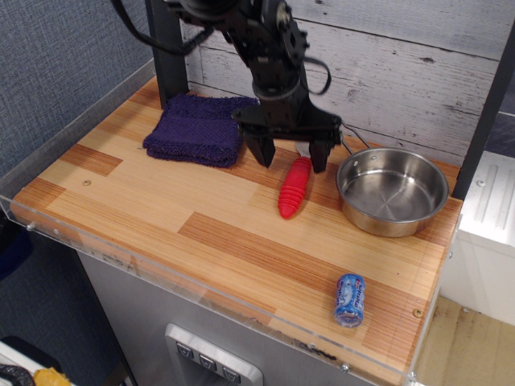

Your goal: Place the red spatula near the silver pot.

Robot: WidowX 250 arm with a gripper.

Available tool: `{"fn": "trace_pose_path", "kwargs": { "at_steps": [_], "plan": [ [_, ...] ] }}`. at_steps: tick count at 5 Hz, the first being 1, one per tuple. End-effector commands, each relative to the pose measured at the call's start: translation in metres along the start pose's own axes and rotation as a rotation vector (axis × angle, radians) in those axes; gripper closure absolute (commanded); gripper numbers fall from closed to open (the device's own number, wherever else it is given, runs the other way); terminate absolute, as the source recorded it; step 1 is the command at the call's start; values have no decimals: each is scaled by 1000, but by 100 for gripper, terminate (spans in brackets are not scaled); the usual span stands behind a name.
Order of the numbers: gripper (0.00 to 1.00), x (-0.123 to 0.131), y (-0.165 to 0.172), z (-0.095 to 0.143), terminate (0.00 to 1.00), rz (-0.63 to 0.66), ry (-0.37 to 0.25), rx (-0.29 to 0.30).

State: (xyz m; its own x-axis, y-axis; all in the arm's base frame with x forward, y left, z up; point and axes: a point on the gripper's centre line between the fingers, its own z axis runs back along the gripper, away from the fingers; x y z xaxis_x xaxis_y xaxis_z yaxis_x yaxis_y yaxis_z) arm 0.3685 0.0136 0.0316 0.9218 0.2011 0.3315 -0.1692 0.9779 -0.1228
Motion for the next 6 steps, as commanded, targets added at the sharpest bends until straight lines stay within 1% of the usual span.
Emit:
{"fn": "trace_pose_path", "kwargs": {
  "at_steps": [1, 2, 5, 6],
  "plan": [
    [0, 7, 0, 71, 0, -3, -121, -65],
    [0, -2, 11, 101, 0, 14, -153, -88],
    [0, -2, 11, 101, 0, 14, -153, -88],
    [0, -2, 11, 101, 100, 14, -153, -88]
  ]
}}
